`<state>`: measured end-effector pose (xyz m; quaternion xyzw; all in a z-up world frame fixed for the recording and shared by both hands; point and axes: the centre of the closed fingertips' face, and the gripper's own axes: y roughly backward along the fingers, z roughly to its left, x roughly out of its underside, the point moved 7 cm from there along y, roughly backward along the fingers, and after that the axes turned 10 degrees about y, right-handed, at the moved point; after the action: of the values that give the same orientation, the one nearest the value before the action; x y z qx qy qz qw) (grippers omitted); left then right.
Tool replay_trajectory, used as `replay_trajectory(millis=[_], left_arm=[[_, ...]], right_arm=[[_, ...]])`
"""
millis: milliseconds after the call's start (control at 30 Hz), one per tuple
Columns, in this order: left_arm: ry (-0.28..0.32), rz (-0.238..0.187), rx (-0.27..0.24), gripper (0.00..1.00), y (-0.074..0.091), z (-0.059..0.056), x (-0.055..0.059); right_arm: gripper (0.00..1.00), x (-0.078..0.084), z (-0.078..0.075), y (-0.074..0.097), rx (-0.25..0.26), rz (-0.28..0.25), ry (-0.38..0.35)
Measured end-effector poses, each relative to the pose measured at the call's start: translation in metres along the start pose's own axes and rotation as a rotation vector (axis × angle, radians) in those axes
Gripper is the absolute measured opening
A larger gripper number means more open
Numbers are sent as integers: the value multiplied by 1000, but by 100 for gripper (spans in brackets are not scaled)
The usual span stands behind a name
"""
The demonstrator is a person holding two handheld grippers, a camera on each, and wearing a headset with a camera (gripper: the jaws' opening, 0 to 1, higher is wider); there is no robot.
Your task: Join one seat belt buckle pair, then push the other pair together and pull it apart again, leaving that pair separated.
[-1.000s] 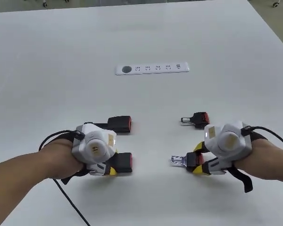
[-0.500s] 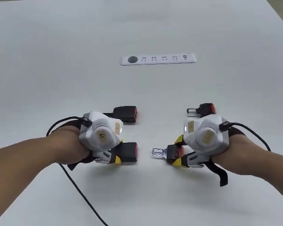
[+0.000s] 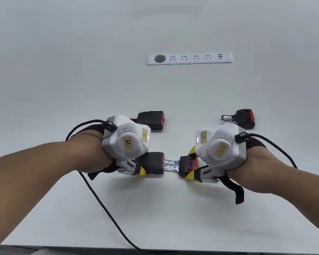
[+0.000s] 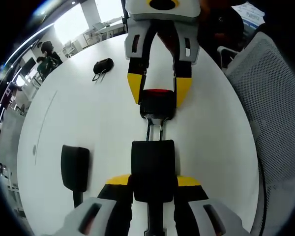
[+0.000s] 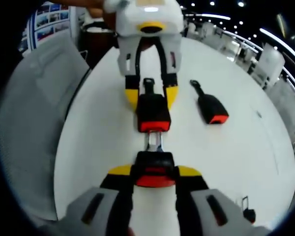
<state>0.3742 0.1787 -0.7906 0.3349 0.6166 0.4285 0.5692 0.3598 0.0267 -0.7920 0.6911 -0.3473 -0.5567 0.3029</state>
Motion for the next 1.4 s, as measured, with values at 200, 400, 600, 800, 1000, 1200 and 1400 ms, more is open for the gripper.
replay_trajectory(millis=[200,400,600,800,1000,1200,1400], left_arm=[[-3,4,4,33,-1,1,0],[1,4,2,32,-1,1,0],[-9,-12,14,32,-1,1,0],[-23,-29,22,32,-1,0,1],[-35,-18,27,32,-2,0,0],[-48,-7,35,32,-2,0,-1],[-54,-3,40,32,-2,0,-1]], right_arm=[[31,-7,-1,-4,2,-11,11],[30,-9,-1,-5,4,-23,8],[29,-9,-1,-6,7,-36,-4],[29,-12,-1,-7,2,-37,10],[30,-15,-2,-10,-4,-35,18],[30,-25,-4,-17,-7,-41,32],[29,-28,-4,-19,-11,-45,32]])
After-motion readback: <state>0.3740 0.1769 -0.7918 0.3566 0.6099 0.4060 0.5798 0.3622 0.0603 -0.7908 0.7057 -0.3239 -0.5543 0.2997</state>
